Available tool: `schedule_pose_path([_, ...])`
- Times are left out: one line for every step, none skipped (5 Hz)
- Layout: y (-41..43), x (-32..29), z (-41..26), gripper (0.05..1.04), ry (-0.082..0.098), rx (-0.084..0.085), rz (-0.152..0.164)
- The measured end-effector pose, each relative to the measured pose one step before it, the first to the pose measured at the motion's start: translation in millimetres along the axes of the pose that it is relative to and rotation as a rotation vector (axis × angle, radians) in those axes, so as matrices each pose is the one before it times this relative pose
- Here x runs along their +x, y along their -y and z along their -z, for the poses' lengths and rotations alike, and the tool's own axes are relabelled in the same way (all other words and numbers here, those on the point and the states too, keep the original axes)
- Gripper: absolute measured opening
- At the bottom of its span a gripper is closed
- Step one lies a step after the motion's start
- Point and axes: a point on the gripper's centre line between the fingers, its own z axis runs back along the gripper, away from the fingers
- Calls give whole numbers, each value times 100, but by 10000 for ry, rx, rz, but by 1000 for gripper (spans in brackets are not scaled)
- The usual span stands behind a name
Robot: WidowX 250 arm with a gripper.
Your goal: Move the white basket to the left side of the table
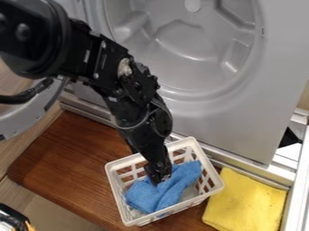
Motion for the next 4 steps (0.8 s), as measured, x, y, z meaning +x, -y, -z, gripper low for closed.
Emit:
schedule_pose_path([157, -228, 335, 999, -137, -74, -76])
schedule_pose_path([1895, -41, 1455, 999, -258, -310, 480])
schedule_pose_path([1148, -45, 1910, 999, -342, -172, 313])
schedule_pose_path([1240, -231, 2137, 999, -472, -103, 281])
